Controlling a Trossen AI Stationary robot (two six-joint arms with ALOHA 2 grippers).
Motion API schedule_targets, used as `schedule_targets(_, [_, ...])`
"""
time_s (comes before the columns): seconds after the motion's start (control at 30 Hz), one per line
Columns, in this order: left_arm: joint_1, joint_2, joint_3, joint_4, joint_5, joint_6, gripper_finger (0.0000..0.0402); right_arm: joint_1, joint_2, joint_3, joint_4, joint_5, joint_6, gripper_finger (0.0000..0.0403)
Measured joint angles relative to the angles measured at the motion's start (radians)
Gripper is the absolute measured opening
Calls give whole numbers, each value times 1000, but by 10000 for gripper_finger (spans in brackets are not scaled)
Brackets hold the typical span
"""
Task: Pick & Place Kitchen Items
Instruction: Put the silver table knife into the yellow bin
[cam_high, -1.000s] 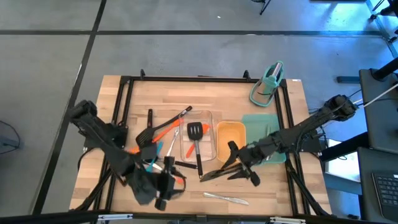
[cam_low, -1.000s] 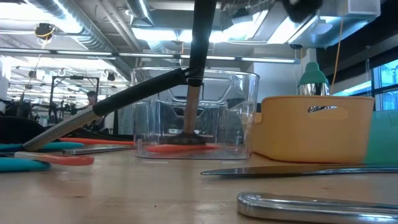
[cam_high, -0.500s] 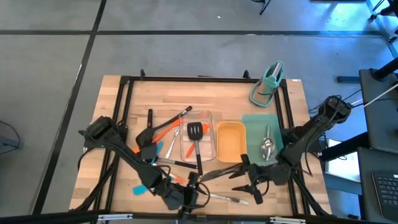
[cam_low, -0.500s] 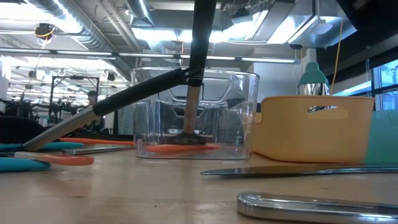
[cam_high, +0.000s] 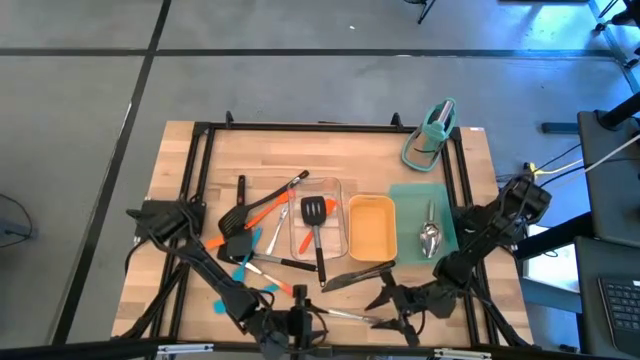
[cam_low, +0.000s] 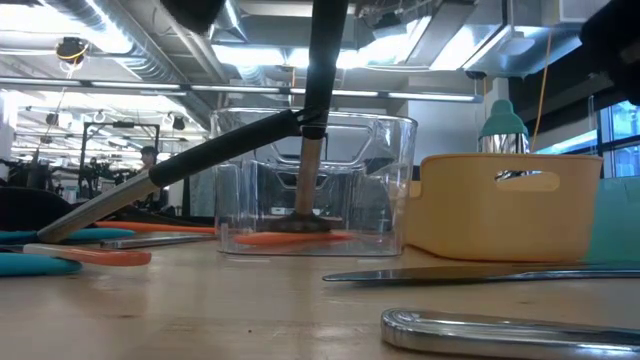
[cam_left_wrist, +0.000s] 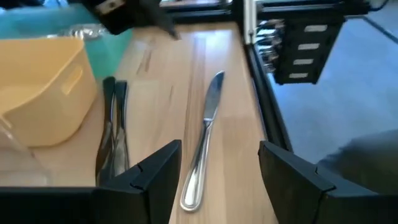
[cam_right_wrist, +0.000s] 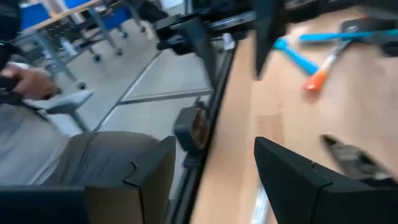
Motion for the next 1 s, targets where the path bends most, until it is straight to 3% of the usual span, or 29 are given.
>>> schedule_targets(0.13, [14,18,1,47,-17,30,209,29,58,0,56,28,31,222])
schedule_targets(0.33, [51,61,1,57,-6,56,209,84,129,26,58,224,135,222])
schedule_targets(0.53, [74,103,1,56,19,49,197,72,132,76,-14,91,125,222])
schedule_targets(0.8, [76,135,1,31,39,15,161,71,132,97,-159,106,277,222])
schedule_targets(1.0, [68,150,1,14,45,-50,136,74,132,98,-165,106,286,222])
